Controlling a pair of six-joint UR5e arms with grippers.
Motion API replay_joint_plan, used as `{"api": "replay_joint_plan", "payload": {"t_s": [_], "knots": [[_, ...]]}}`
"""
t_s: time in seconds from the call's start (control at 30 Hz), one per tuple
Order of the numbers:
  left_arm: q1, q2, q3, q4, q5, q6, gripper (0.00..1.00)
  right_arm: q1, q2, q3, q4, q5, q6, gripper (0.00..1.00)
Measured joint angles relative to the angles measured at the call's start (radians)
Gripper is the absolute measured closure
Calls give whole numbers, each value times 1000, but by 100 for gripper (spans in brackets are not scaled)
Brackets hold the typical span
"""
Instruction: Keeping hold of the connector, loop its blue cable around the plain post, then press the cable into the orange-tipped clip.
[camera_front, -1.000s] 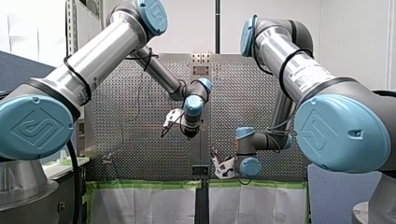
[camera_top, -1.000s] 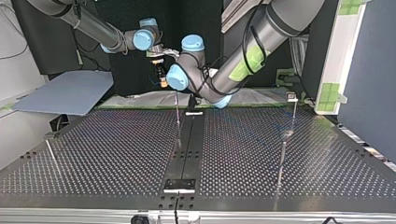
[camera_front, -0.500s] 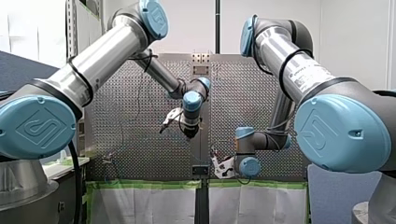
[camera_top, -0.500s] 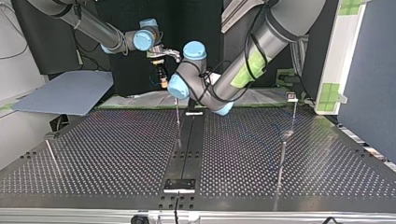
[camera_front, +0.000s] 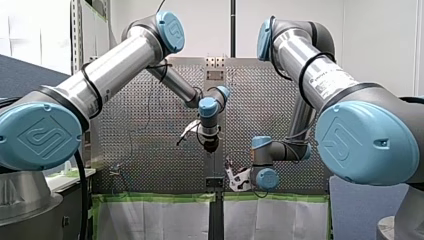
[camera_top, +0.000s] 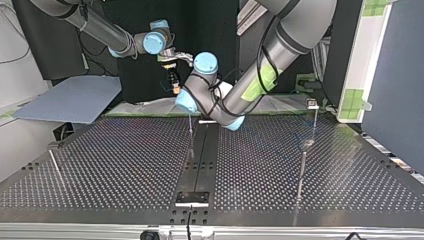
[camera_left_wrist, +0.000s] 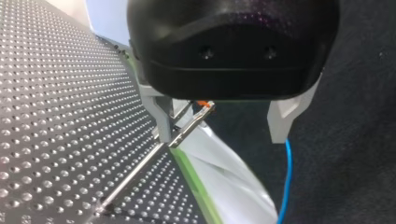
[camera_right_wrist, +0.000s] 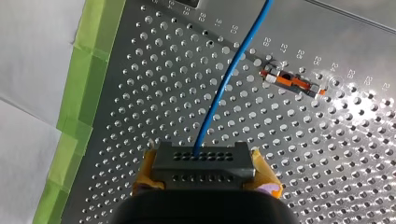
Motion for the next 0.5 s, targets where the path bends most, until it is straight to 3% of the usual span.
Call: {"api": "replay_joint_plan", "payload": {"t_s": [0.5], "knots": [[15, -21, 13, -157, -15, 6, 0, 3, 1, -2, 1, 0, -2, 100]]}}
